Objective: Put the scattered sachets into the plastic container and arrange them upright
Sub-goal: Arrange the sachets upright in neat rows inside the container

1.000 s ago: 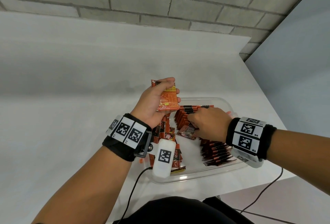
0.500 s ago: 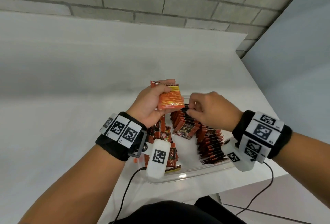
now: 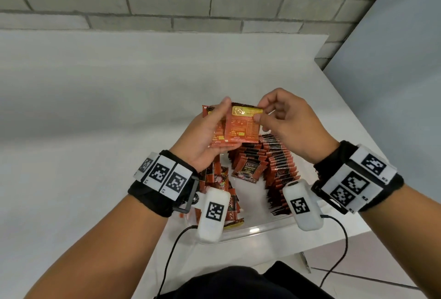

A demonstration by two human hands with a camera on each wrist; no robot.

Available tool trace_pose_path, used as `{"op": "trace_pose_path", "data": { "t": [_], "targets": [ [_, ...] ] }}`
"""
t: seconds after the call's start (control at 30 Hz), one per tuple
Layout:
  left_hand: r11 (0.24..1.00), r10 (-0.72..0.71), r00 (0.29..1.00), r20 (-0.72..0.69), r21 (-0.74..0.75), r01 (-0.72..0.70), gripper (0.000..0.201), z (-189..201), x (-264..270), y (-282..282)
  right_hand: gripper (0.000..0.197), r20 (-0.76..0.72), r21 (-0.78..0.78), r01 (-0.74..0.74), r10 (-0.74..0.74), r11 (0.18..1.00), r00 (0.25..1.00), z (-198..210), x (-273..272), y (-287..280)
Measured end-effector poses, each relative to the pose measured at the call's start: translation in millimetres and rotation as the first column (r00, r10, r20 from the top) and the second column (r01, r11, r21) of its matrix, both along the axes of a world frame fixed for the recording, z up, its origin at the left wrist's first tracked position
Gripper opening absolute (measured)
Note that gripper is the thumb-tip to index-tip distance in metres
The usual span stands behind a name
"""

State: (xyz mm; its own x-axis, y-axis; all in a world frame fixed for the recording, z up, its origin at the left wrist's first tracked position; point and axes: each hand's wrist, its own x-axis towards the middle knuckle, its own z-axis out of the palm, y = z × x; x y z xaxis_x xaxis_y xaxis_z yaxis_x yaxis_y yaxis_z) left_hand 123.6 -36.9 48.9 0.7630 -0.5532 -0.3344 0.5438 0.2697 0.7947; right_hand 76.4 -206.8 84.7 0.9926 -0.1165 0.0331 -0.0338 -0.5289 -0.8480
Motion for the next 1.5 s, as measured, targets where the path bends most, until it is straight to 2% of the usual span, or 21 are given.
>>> {"op": "trace_pose_path", "data": {
  "t": [0.17, 0.3, 0.4, 0.5, 0.67, 0.8, 0.9, 1.0, 1.17, 1.33, 1.43, 1.5],
  "targets": [
    [0.992, 0.113, 0.989, -0.095, -0.053, -0.118, 0.045, -2.8, 2.0, 1.6, 0.012, 0.194, -0.106, 0.018, 0.002, 0.994, 0.981, -4.8, -9.8, 3.2],
    [0.987, 0.092, 0.989, -0.118, -0.124, -0.107, 0.026, -3.8, -0.9, 2.6, 0.014, 0.344, -0.131, 0.081, -0.031, 0.988, 0.939, -9.0, -17.0, 7.4],
    [0.981, 0.095, 0.99, -0.107, -0.156, -0.112, 0.026, -4.4, -2.9, 2.5, 0.014, 0.247, -0.176, -0.015, 0.059, 0.984, 0.967, -12.1, -20.4, 6.8],
    [0.984, 0.125, 0.991, -0.047, -0.125, -0.13, 0.031, -4.9, -3.0, 1.5, 0.007, 0.12, -0.239, -0.116, 0.147, 0.964, 0.982, -14.7, -22.4, 3.0],
    [0.989, 0.128, 0.992, 0.019, -0.076, -0.126, 0.03, -6.1, -3.3, 2.0, 0.008, 0.052, -0.281, -0.188, 0.211, 0.941, 0.976, -12.7, -26.5, -2.8],
    [0.992, 0.116, 0.992, 0.055, -0.06, -0.113, 0.03, -5.3, -6.2, 1.1, 0.019, 0.052, -0.295, -0.099, 0.12, 0.95, 0.991, -11.3, -27.9, -2.3],
    [0.994, 0.096, 0.993, 0.068, -0.063, -0.091, 0.031, -4.1, -9.1, -0.2, 0.035, -0.056, -0.191, -0.045, 0.035, 0.981, 0.998, -9.5, -23.4, 1.4],
    [0.997, 0.048, 0.994, 0.097, -0.057, -0.042, 0.032, -4.3, -12.3, -2.1, 0.046, -0.124, -0.096, -0.05, 0.038, 0.994, 0.992, -8.1, -15.4, 3.3],
    [0.999, 0.032, 0.994, 0.108, -0.04, -0.028, 0.032, -1.8, -16.9, -2.4, 0.03, -0.154, -0.06, -0.145, 0.135, 0.988, 0.979, -0.8, -5.4, 2.0],
    [0.999, 0.008, 0.989, 0.147, -0.041, -0.002, 0.04, 3.7, -21.3, -0.1, 0.013, -0.178, -0.167, -0.248, 0.218, 0.954, 0.96, 18.5, -8.5, 1.1],
    [0.995, 0.041, 0.99, 0.136, -0.094, -0.028, 0.041, 10.9, -20.7, 4.9, 0.013, -0.25, -0.167, -0.349, 0.303, 0.922, 0.92, 33.4, -11.6, -5.0],
    [0.99, 0.094, 0.99, 0.102, -0.11, -0.082, 0.038, 14.6, -15.3, 12.6, 0.015, -0.303, -0.186, -0.37, 0.305, 0.91, 0.903, 33.2, -14.2, -10.3]
  ]
}}
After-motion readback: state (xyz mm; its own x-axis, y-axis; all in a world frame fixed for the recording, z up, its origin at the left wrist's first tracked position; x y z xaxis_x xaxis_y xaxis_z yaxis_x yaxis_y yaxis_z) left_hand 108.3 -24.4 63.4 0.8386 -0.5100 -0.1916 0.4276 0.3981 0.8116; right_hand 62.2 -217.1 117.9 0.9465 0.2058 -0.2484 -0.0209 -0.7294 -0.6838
